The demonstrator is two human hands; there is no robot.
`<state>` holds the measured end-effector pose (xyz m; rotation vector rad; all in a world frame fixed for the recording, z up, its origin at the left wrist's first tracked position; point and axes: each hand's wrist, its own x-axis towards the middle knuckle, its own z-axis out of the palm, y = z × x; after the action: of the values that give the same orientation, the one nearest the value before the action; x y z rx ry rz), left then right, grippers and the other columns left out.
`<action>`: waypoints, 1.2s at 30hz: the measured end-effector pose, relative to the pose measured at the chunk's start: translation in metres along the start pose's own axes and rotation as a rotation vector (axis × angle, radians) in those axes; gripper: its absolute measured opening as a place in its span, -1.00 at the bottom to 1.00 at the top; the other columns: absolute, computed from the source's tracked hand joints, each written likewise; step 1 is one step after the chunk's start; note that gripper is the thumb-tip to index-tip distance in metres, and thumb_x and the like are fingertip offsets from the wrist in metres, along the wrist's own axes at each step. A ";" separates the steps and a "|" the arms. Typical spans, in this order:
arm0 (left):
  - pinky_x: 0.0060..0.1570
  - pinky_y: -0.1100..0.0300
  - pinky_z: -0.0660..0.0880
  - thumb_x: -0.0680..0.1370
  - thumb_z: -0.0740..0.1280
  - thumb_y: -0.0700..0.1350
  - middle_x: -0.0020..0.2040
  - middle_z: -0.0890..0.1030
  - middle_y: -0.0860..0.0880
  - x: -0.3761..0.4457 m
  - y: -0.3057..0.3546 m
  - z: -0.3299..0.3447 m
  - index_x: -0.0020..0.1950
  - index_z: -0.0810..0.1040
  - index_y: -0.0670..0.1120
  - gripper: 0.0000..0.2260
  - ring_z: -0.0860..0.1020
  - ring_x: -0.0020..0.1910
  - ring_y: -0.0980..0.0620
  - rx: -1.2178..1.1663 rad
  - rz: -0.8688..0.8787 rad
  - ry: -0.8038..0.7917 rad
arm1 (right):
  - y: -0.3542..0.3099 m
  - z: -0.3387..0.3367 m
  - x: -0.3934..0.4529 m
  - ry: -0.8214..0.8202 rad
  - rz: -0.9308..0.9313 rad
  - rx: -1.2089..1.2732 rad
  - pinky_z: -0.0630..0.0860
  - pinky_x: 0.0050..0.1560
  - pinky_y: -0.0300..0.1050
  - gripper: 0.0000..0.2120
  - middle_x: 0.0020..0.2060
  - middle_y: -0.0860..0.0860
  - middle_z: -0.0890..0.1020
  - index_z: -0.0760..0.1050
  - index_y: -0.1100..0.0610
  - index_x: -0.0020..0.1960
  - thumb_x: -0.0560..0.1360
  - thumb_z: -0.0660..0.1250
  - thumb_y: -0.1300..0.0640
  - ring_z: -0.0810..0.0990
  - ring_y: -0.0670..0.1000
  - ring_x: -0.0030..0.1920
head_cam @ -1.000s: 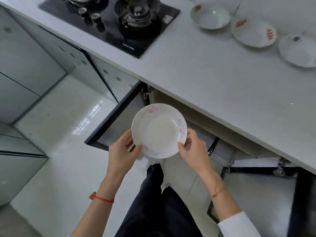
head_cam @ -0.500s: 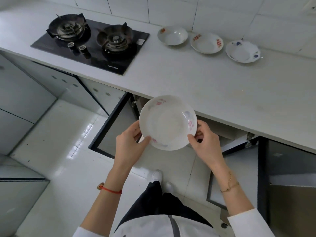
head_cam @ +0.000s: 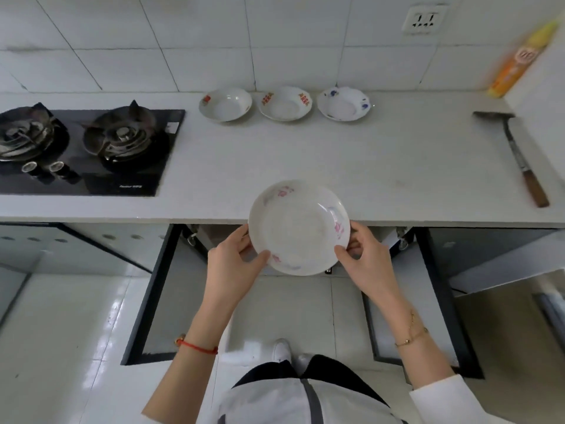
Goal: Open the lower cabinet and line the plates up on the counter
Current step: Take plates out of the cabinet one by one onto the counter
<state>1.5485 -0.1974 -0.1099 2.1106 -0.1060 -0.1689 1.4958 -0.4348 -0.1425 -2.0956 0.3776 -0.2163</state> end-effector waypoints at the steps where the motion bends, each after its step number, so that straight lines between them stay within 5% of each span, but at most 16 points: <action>1: 0.00 0.59 0.41 0.38 0.50 -0.14 0.00 0.66 0.26 0.010 0.002 0.003 0.29 0.53 0.07 -0.51 0.60 0.00 0.38 0.013 0.021 -0.017 | 0.002 -0.002 0.003 0.025 0.010 0.004 0.42 -0.21 -0.57 -0.59 -0.19 -0.25 0.62 0.45 -0.03 0.23 0.41 0.41 0.16 0.59 -0.27 -0.19; 15: -0.05 0.68 0.35 0.40 0.49 -0.18 0.08 0.69 0.06 0.149 0.064 0.097 0.35 0.51 -0.01 -0.48 0.63 0.09 0.17 0.016 0.100 -0.236 | 0.045 -0.067 0.107 0.195 0.148 -0.026 0.41 -0.25 -0.60 -0.57 -0.17 -0.18 0.58 0.40 0.04 0.29 0.45 0.38 0.16 0.55 -0.38 -0.17; 20: -0.08 0.68 0.37 0.40 0.51 -0.16 0.07 0.69 0.06 0.205 0.098 0.155 0.35 0.50 -0.01 -0.47 0.62 0.06 0.16 0.002 0.088 -0.233 | 0.072 -0.111 0.175 0.181 0.150 -0.057 0.41 -0.27 -0.60 -0.57 -0.14 -0.17 0.56 0.39 0.06 0.30 0.47 0.38 0.15 0.57 -0.27 -0.21; 25: 0.08 0.47 0.46 0.41 0.50 -0.14 0.06 0.69 0.10 0.255 0.138 0.213 0.36 0.49 0.00 -0.48 0.61 -0.01 0.23 -0.017 0.076 -0.223 | 0.100 -0.162 0.247 0.176 0.159 -0.052 0.40 -0.26 -0.59 -0.61 -0.19 -0.25 0.56 0.42 0.06 0.26 0.45 0.37 0.18 0.55 -0.39 -0.17; 29: 0.19 0.29 0.49 0.41 0.50 -0.14 0.11 0.68 0.02 0.296 0.165 0.257 0.36 0.50 0.00 -0.48 0.62 0.13 0.11 -0.021 0.074 -0.203 | 0.120 -0.194 0.304 0.196 0.175 -0.056 0.37 -0.30 -0.60 -0.63 -0.24 -0.23 0.58 0.45 0.05 0.21 0.42 0.36 0.21 0.55 -0.37 -0.20; 36: 0.17 0.31 0.46 0.42 0.50 -0.12 0.16 0.66 -0.02 0.364 0.186 0.321 0.39 0.46 -0.02 -0.45 0.60 0.19 0.04 -0.012 0.050 -0.201 | 0.155 -0.229 0.393 0.138 0.227 -0.108 0.42 -0.33 -0.46 -0.67 -0.23 -0.20 0.59 0.44 0.03 0.18 0.43 0.30 0.21 0.58 -0.21 -0.20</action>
<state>1.8536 -0.6164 -0.1435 2.0722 -0.2763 -0.3509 1.7666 -0.8317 -0.1532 -2.1280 0.7197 -0.2104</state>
